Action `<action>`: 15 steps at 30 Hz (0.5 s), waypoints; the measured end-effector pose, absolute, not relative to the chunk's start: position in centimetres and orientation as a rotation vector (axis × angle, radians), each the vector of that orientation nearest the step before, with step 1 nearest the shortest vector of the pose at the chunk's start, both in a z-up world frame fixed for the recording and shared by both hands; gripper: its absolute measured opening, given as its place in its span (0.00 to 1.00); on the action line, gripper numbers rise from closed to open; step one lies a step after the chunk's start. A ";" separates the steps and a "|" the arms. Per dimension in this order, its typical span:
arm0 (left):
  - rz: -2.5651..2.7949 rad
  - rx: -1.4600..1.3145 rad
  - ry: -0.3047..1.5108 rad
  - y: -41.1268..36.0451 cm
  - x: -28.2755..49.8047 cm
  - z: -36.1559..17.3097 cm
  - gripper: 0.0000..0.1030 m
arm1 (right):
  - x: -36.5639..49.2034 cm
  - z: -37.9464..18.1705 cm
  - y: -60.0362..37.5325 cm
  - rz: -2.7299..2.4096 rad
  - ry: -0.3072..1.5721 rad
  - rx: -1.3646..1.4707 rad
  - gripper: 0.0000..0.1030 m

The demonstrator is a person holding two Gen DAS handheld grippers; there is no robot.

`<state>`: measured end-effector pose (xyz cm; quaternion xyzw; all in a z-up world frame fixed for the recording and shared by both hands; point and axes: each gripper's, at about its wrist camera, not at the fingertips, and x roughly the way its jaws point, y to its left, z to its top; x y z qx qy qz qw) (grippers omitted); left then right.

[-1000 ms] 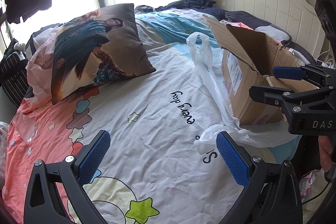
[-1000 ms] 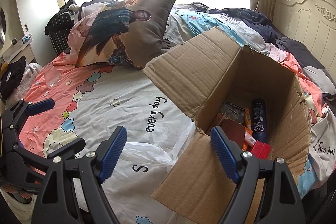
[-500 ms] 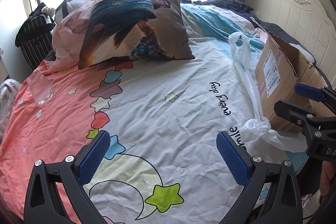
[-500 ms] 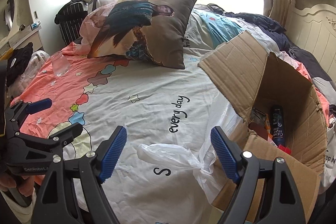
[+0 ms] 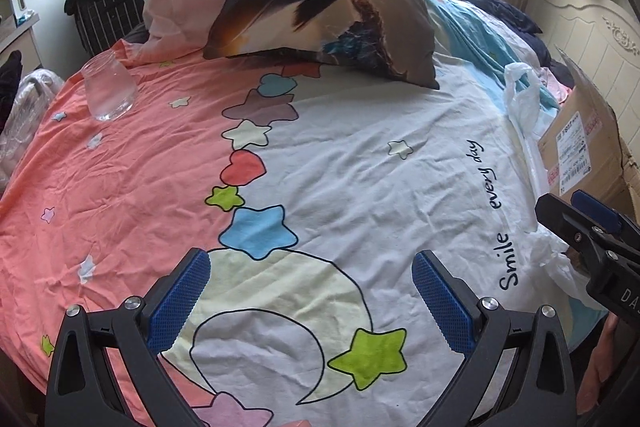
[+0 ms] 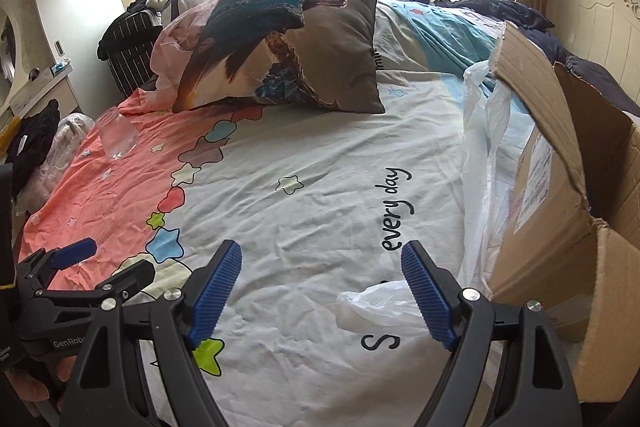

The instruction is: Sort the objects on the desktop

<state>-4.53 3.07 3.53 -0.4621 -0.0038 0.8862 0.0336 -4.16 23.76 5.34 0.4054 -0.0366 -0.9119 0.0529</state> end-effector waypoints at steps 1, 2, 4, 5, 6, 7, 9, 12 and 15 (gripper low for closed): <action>2.735 -1.426 -0.016 2.8 -4.6 3.3 1.00 | -4.3 5.2 23.4 -2.768 -0.113 1.235 0.77; 2.744 -1.429 -0.021 2.5 -4.7 3.1 1.00 | -4.4 5.0 23.2 -2.766 -0.121 1.237 0.77; 2.755 -1.436 -0.025 2.1 -4.9 2.6 1.00 | -4.6 4.7 22.7 -2.763 -0.135 1.242 0.77; 2.755 -1.437 -0.025 1.9 -5.0 2.5 1.00 | -4.8 4.4 22.5 -2.758 -0.142 1.246 0.77; 2.759 -1.437 -0.024 1.8 -5.1 2.3 1.00 | -4.9 4.3 22.3 -2.753 -0.151 1.254 0.77; 2.766 -1.435 -0.022 1.7 -5.2 2.1 1.00 | -5.1 4.0 22.2 -2.750 -0.162 1.260 0.77; 2.777 -1.438 -0.018 1.7 -5.5 1.8 1.00 | -5.4 3.5 21.7 -2.753 -0.171 1.275 0.77; 2.795 -1.426 0.020 1.7 -5.8 1.5 1.00 | -5.9 2.9 20.8 -2.748 -0.160 1.291 0.77; 2.838 -1.392 0.085 1.7 -5.9 1.3 1.00 | -6.2 2.4 20.0 -2.751 -0.146 1.296 0.77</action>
